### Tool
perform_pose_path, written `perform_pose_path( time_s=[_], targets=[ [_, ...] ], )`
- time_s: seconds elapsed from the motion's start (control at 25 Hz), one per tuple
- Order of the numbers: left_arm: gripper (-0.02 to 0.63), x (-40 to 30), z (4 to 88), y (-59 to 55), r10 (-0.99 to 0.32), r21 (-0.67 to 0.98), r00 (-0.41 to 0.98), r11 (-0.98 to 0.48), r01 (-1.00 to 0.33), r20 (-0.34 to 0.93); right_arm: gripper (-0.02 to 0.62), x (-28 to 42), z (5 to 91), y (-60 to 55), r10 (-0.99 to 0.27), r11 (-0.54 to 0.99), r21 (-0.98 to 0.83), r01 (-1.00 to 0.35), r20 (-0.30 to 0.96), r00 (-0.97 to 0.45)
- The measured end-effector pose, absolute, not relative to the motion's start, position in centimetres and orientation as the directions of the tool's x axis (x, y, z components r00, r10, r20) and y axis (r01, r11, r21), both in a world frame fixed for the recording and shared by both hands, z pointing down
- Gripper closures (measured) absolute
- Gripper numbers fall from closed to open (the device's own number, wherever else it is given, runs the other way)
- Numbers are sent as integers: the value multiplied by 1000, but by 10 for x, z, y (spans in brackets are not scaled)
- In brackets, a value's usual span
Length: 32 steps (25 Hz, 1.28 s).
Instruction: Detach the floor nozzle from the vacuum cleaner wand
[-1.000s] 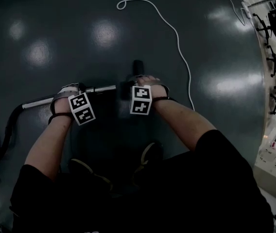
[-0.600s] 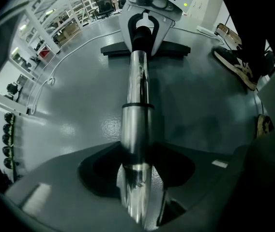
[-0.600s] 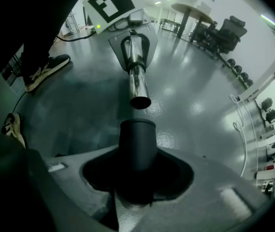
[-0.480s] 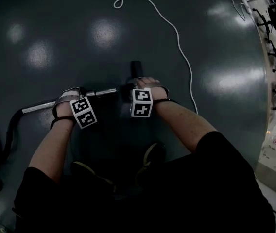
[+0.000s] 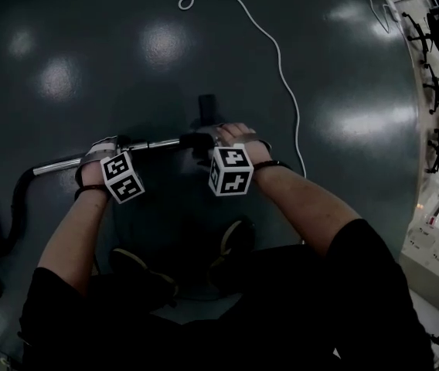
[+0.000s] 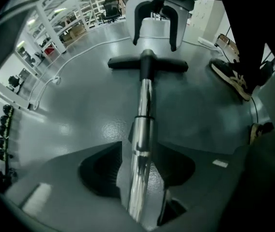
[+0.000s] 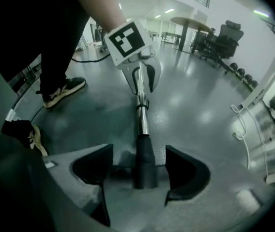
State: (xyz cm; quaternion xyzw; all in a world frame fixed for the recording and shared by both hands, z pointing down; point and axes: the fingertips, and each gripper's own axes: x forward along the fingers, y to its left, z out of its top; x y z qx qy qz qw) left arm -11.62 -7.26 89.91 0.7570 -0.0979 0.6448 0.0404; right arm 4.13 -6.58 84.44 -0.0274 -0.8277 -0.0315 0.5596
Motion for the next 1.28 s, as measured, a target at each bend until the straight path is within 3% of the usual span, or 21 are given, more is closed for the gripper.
perform_pose_path(
  time_s=[0.16, 0.36, 0.72, 1.04, 1.28],
  targets=[
    [403, -119, 829, -63, -139, -79, 227, -964, -253, 964, 268, 64, 773, -49, -8, 1000, -3, -25, 910, -414],
    [413, -148, 695, -27, -177, -71, 279, -933, -352, 944, 268, 88, 653, -22, -83, 960, -54, -275, 882, -464],
    [420, -188, 421, 7, -343, -107, 260, -764, -637, 903, 268, 100, 419, 16, -265, 717, -207, -666, 802, -535],
    [436, -196, 170, 44, -668, -218, 256, -540, -813, 699, 278, 86, 248, 68, -369, 618, -325, -716, 684, -629],
    [442, -179, 58, 83, -768, -92, 396, -503, -859, 503, 279, 78, 124, 110, -526, 571, -274, -774, 602, -601]
  ],
)
